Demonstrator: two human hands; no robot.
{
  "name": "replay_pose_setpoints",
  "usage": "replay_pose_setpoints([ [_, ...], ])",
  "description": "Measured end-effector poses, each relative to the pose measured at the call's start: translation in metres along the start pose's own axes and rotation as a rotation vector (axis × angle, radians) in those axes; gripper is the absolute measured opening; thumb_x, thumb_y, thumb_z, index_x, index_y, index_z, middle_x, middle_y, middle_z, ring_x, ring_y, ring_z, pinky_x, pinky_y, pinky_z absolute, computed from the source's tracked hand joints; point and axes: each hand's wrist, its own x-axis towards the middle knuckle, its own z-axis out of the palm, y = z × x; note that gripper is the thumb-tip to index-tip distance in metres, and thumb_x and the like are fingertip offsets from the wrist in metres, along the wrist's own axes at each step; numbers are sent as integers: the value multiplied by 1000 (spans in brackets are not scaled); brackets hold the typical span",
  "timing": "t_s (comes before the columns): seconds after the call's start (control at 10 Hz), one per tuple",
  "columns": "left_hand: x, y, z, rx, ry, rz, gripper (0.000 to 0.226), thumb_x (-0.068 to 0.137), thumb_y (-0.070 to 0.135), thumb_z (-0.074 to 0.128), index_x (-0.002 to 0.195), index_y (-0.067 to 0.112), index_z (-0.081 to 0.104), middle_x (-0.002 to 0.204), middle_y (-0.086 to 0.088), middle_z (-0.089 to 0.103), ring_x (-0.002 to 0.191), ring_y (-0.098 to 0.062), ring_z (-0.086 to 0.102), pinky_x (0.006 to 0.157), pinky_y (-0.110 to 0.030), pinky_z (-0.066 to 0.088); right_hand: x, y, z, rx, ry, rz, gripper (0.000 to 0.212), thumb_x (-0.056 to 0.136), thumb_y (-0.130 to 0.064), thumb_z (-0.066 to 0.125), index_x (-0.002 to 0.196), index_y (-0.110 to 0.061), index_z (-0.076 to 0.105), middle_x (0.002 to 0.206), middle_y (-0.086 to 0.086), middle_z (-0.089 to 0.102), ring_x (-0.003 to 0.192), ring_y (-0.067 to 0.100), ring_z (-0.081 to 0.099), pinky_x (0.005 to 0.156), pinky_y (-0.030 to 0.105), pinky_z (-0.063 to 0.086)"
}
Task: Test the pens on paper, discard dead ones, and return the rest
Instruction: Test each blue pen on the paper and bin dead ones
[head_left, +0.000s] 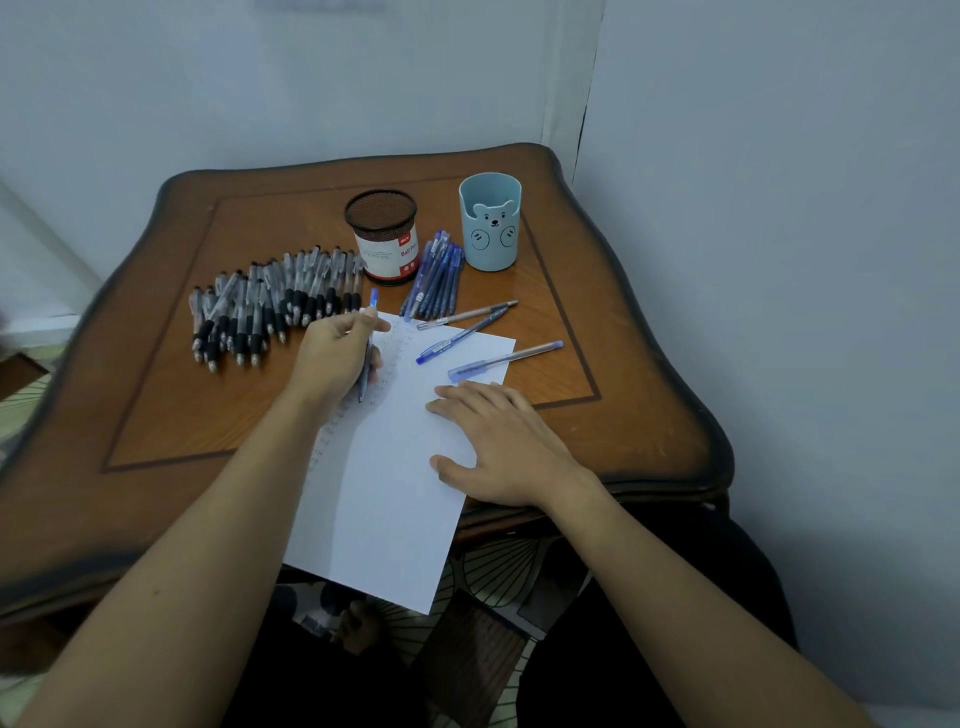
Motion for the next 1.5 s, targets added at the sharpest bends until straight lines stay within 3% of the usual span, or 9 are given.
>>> replay_pose_setpoints([
  [0.2,15,9,15,137,47,86,40,106,41,44,94,7,63,65,-5,49,42,-11,50,50,-29,46,1,2,1,19,10,-8,62,94,-55,49,150,-28,39,161,-9,29,149,11,16,121,36,7],
  [0.3,30,15,24,367,114,123,48,106,42,42,78,5,56,69,-6,51,64,-21,47,63,-35,37,1,3,2,22,9,-9,62,94,-55,49,150,-29,39,161,-10,29,149,10,16,121,36,7],
  [0.4,41,23,35,499,157,93,41,104,23,41,69,5,54,82,-18,61,76,-32,51,67,-33,34,2,4,3,32,19,-9,62,93,-55,51,148,-29,40,160,-10,30,148,9,17,120,34,7],
  [0.5,56,26,43,496,122,138,37,98,13,40,100,-11,67,110,-32,66,101,-45,58,80,-40,45,2,4,3,39,27,-5,61,93,-54,53,147,-29,42,159,-10,31,148,10,17,119,33,6],
  [0.6,69,26,51,556,102,137,38,96,3,42,127,-7,62,134,-33,54,124,-48,43,100,-39,38,2,4,2,35,30,-10,61,93,-54,54,147,-29,42,159,-10,31,148,10,18,118,33,6],
  [0.8,73,26,61,525,231,256,25,95,4,55,112,-4,71,115,-27,66,107,-42,60,88,-41,49,3,6,2,30,35,-15,62,93,-54,54,147,-28,42,159,-9,32,147,10,19,118,33,6],
  [1.0,56,22,55,503,200,346,33,94,2,51,122,4,70,120,-16,70,109,-31,62,94,-35,46,3,5,2,34,36,-13,62,92,-54,54,147,-28,42,159,-9,32,147,10,19,118,33,6],
  [1.2,23,18,41,505,26,468,11,89,11,66,93,16,76,87,-4,70,71,-9,54,70,-25,41,3,3,3,22,45,-11,62,91,-53,55,146,-28,43,159,-10,32,147,9,20,117,32,7],
  [1.5,3,1,26,666,-85,341,23,92,32,70,109,20,79,105,-2,70,93,-15,55,75,-28,40,3,1,2,-4,29,-14,60,92,-53,52,146,-28,42,159,-10,31,147,10,18,119,36,9],
])
